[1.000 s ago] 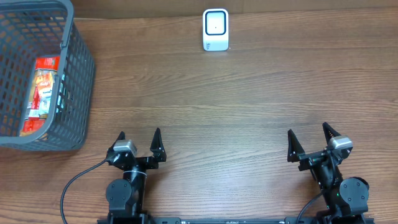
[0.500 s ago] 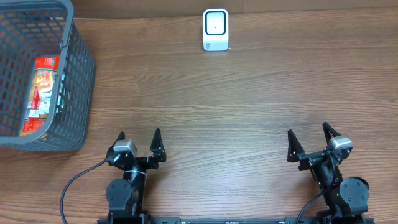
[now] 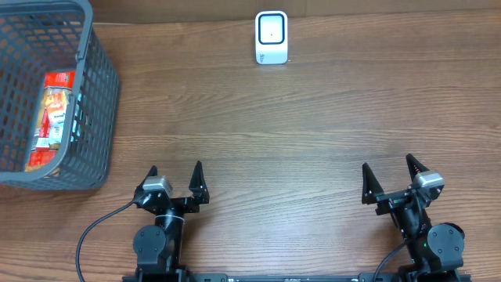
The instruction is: Scan the item barcode
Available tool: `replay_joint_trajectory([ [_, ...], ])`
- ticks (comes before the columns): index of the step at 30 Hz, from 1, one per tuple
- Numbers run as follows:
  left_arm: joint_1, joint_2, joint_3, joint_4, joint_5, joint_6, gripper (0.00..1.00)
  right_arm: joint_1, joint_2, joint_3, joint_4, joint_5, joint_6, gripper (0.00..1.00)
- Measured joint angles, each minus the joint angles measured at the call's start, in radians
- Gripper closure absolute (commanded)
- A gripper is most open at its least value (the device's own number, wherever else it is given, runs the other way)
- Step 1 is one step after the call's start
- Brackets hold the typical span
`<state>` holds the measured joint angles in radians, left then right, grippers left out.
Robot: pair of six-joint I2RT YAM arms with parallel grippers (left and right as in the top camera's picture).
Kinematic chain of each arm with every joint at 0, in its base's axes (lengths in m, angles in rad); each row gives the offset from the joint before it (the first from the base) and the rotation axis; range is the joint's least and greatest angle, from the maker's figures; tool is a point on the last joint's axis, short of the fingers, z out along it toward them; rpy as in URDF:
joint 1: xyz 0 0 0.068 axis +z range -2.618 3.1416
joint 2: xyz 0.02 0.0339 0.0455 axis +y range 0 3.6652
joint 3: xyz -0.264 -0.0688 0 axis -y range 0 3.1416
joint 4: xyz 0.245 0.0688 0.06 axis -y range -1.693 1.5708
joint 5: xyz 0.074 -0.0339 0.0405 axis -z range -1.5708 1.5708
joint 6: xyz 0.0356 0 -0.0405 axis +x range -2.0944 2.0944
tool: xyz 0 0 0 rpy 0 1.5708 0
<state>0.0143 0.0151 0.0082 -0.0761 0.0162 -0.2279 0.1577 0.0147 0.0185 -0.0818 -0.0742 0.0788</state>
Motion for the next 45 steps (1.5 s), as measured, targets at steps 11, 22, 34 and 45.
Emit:
replay_joint_trajectory([
  [11, 0.000, 0.000, 0.000, -0.001, -0.016, 0.000, 0.00, 0.000, 0.000, 0.000, 0.000, 0.000, 0.000, 0.00],
  [22, 0.000, 0.000, 0.001, -0.002, -0.008, 0.000, 0.00, 0.000, 0.000, 0.000, 0.000, 0.000, -0.001, 0.00],
  [34, 0.000, 0.053, 0.378, -0.526, 0.094, -0.051, 0.00, 0.000, 0.000, 0.000, 0.000, 0.000, 0.000, 0.00],
  [45, 0.000, 0.495, 1.127, -1.138, 0.184, -0.005, 0.00, 0.000, 0.000, 0.000, 0.000, 0.000, 0.000, 0.00],
])
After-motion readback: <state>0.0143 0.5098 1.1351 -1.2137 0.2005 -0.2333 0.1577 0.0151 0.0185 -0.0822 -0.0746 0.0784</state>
